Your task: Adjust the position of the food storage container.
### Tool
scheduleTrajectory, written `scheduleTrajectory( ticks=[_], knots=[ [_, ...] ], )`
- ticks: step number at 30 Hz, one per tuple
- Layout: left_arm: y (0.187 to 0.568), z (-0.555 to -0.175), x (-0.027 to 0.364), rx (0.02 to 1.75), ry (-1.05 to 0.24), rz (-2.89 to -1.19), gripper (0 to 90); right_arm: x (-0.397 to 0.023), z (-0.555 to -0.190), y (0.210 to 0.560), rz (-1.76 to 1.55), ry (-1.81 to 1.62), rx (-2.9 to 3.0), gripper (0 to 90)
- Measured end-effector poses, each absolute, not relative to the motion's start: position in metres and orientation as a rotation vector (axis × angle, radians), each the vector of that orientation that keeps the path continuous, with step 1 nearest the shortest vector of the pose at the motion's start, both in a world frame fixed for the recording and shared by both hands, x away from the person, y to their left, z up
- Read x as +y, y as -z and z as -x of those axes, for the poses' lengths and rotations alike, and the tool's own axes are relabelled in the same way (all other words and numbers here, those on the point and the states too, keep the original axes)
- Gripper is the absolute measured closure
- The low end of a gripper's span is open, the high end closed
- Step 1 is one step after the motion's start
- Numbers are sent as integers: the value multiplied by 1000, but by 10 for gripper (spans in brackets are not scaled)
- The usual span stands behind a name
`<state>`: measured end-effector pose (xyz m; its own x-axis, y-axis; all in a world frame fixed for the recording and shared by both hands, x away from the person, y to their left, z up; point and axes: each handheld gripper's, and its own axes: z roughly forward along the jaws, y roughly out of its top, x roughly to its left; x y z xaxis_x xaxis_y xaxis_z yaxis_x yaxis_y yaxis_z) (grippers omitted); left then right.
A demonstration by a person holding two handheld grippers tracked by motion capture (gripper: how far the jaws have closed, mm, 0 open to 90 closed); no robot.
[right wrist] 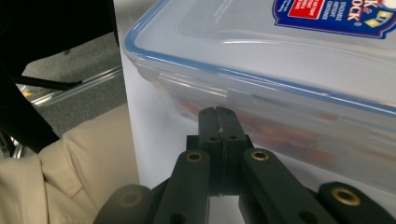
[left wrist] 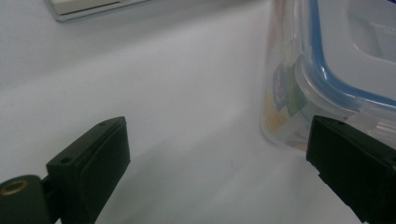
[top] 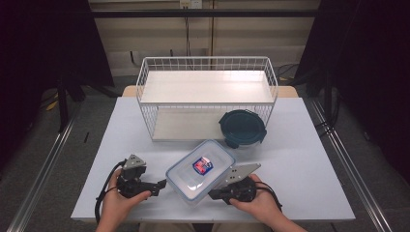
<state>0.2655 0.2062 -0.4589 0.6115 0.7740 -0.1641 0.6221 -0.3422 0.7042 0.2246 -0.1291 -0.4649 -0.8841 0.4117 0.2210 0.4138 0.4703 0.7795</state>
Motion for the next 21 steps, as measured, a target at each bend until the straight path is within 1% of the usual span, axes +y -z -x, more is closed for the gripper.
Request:
scheduleTrajectory(
  ticks=[5, 11, 20, 21],
  knots=[
    [453, -267, 220, 1139, -272, -2037, 59, -113, -225, 465, 726, 1443, -2686, 900],
    [449, -265, 229, 1152, -282, -2029, 59, -96, -229, 466, 722, 1463, -2687, 900],
    [450, -259, 231, 1127, -243, -2046, 64, -79, -237, 468, 733, 1496, -2704, 900],
    [450, -257, 231, 1116, -222, -2036, 64, -75, -238, 467, 734, 1505, -2732, 900]
  ],
)
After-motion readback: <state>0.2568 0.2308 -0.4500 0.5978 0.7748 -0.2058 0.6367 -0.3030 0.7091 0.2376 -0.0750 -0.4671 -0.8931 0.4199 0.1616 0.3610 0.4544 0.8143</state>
